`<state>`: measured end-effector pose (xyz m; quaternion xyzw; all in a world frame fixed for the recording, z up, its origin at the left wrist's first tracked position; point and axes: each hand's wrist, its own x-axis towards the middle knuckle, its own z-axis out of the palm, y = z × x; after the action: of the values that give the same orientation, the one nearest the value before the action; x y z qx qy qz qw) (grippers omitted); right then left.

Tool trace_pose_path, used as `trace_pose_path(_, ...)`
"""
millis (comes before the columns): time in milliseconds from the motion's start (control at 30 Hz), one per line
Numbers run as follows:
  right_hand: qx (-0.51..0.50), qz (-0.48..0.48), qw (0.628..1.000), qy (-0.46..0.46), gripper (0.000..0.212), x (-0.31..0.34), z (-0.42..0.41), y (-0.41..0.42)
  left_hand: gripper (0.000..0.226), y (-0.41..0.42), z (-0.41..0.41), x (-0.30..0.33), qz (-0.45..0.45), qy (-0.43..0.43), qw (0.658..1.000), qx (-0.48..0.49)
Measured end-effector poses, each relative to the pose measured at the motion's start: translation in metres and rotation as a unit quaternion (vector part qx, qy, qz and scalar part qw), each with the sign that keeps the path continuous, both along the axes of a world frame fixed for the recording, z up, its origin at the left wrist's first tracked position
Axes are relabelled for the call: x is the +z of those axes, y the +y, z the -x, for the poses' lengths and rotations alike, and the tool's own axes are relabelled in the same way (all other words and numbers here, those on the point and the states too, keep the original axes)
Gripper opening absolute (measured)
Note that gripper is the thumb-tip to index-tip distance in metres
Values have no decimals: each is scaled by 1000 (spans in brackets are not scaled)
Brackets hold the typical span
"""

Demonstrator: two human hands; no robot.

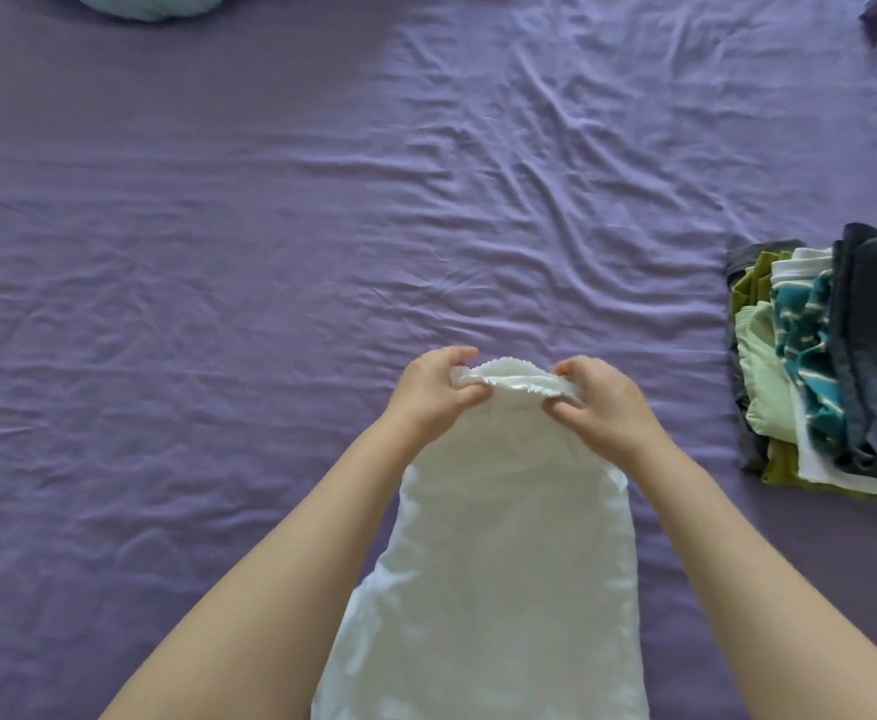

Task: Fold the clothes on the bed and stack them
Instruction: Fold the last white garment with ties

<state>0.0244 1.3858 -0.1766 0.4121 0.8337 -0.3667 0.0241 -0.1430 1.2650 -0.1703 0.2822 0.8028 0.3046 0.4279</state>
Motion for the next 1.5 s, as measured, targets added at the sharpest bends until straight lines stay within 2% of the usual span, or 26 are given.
trace_pose_path(100,-8,-51,998,31,24,17,-29,-38,32,-28,-18,21,-22,44,996,-71)
trace_pose_path(167,-3,-77,995,62,30,25,-51,-66,27,-52,-34,33,-42,61,992,-106)
trace_pose_path(300,74,-126,985,92,48,29,-100,-118,30,-102,-68,45,-54,64,984,-156)
trace_pose_path(500,97,-154,981,65,59,19,-142,-179,49,-167,-123,33,-5,76,976,-206)
trace_pose_path(700,136,-153,978,43,60,3,-173,-214,46,-210,-167,8,-3,160,959,-234)
trace_pose_path(867,177,-136,975,-23,67,-7,-185,-237,56,-231,-190,-14,93,211,921,-314)
trace_pose_path(933,191,-143,971,-26,60,-5,-191,-238,56,-237,-194,-20,109,201,911,-342)
trace_pose_path(1033,134,-200,970,17,28,2,-194,-231,36,-238,-197,-12,54,201,946,-248)
trace_pose_path(1067,93,-224,969,36,22,4,-192,-228,25,-235,-198,-9,24,219,954,-202)
trace_pose_path(1100,49,-239,969,50,26,7,-187,-223,18,-231,-198,-7,-10,249,955,-161)
trace_pose_path(1167,-15,-252,967,40,38,10,-171,-211,36,-216,-197,-4,-25,301,945,-125)
trace_pose_path(1233,-9,-217,976,-16,53,9,-152,-195,60,-194,-193,-5,23,325,933,-154)
trace_pose_path(1300,101,-159,976,-110,65,-4,-142,-181,76,-180,-189,-16,104,325,902,-265)
trace_pose_path(1367,220,-153,943,-198,68,-25,-144,-170,92,-171,-184,-27,154,322,861,-362)
trace_pose_path(1433,260,-133,920,-261,69,-46,-153,-161,104,-170,-178,-42,184,311,849,-386)
trace_pose_path(1500,258,-108,917,-284,68,-61,-156,-156,111,-171,-168,-55,211,299,849,-382)
